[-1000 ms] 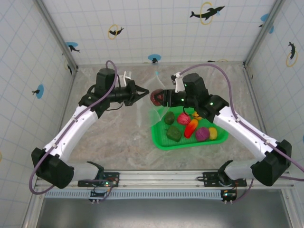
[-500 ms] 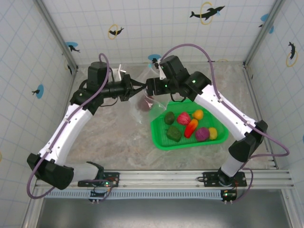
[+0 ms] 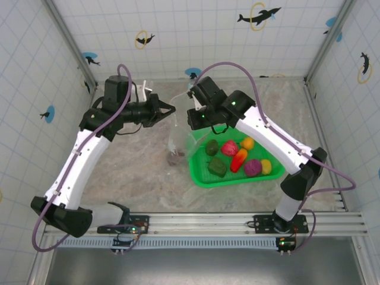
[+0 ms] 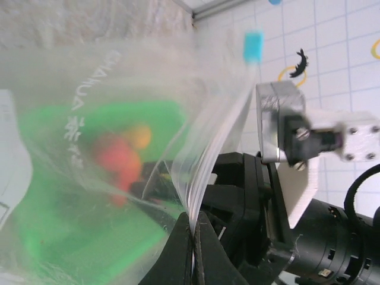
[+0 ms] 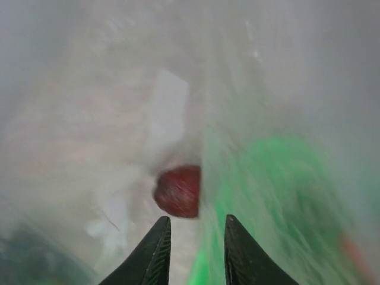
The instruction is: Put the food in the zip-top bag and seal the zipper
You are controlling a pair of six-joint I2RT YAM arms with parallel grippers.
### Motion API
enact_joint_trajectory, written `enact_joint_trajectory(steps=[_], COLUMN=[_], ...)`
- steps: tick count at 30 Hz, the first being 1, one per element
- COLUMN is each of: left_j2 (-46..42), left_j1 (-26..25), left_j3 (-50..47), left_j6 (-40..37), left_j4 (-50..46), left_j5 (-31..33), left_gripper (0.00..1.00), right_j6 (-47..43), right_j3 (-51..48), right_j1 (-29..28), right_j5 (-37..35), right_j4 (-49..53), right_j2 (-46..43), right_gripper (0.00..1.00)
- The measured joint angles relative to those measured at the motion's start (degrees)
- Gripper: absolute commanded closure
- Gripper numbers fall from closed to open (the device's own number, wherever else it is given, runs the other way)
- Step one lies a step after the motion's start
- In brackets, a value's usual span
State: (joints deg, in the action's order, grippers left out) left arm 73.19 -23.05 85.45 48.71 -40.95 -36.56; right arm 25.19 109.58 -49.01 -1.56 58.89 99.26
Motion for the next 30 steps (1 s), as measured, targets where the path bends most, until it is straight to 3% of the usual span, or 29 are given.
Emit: enact_joint_trajectory(steps=[4, 14, 24, 30], left_j2=[-0.07, -0.04, -0.13, -0.22], left_j1=[0.24, 0.24, 0.24, 0.24], left_j3=[1.7, 2.58, -3.87, -5.31], left_j6=[-2.62, -4.92, -0.7, 0.66], left_j4=[-3.63, -6.19, 0.04, 1.36], left_j5=[3.04, 5.68, 3.98, 3.58], left_gripper=[1.0, 1.0, 1.0, 1.0], right_j6=[-0.74, -0.72, 1.11, 2.51], right_j3=[2.84, 6.4, 6.27, -3.78], right_j1=[0.79, 0.2, 0.94, 6.1], right_j5=[-4.81, -9.7, 2.54, 7.91], right_j4=[5.4, 7.82, -3.15, -11.63], right_j2=[0.92, 1.81, -0.17, -12.63], right_gripper=[0.41, 0.4, 0.42, 0.44])
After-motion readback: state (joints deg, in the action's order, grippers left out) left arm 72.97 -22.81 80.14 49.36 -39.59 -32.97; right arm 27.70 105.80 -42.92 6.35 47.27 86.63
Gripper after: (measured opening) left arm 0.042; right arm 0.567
